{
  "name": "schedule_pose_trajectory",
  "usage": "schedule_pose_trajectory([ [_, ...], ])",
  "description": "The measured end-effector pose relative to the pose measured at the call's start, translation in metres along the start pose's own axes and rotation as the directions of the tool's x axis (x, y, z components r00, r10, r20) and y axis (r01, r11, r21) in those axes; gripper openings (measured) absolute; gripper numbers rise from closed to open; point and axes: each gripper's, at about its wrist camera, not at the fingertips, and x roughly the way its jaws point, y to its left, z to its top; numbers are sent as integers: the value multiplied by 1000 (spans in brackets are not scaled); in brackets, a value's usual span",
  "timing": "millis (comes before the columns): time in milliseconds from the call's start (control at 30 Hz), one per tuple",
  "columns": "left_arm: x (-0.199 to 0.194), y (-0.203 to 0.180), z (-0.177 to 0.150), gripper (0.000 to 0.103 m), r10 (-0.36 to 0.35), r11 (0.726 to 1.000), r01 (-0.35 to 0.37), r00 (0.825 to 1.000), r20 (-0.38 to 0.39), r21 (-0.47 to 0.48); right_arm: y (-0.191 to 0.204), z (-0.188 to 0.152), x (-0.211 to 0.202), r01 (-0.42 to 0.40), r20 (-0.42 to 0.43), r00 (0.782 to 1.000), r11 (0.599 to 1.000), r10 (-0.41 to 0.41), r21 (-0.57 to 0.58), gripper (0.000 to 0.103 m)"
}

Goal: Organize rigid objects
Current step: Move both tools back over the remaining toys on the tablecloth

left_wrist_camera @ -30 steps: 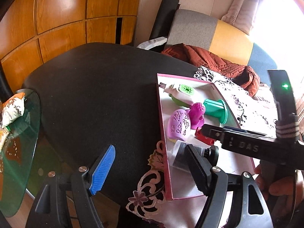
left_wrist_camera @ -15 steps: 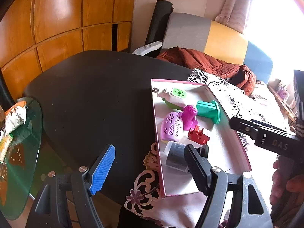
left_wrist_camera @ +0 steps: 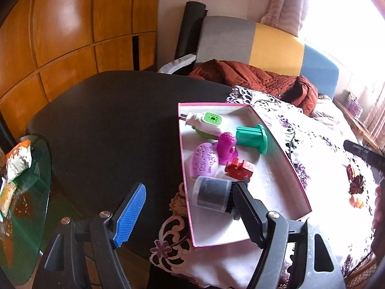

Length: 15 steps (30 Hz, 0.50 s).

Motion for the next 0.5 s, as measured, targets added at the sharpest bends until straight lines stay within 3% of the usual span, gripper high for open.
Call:
schedule_pose_trajectory([
  [300,-1,-28,5,76,-29,998,29,1000,4,63,-105,4,-30,190,37,980,971,-197,146,98],
  [500,-1,-58,8,76,-63,988,62,998,6,143,-177,-8,-44,332,32,934,896,-357,296,102],
])
